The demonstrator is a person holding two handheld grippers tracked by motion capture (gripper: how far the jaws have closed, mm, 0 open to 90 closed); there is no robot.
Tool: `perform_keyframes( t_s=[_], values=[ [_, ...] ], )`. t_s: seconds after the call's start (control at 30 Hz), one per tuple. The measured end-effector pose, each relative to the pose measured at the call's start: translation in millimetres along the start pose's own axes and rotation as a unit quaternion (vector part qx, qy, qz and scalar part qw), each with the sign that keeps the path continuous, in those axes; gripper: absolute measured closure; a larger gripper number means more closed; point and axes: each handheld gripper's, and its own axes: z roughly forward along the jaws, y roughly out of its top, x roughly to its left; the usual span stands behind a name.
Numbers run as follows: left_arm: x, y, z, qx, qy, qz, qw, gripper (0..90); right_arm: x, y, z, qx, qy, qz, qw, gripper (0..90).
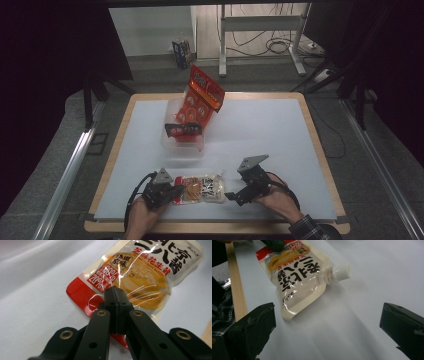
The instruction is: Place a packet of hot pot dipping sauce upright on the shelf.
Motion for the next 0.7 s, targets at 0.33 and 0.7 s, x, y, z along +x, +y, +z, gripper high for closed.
perform_keyframes(
  t_s=[0.33, 0.7],
  values=[
    [3.4, -3.0, -1.7, 0.004, -0.006, -0.011, 0.9999, 90.0, 10.9, 6.0, 15.2, 0.036, 0.015, -0.002, 0.9993, 3.7],
    [5.3, -4.3, -2.6, 0.004, -0.008, -0.02, 0.9998, 90.0, 13.4, 16.6, 37.6, 0.04, 0.039, 0.026, 0.9981, 12.5]
  ],
)
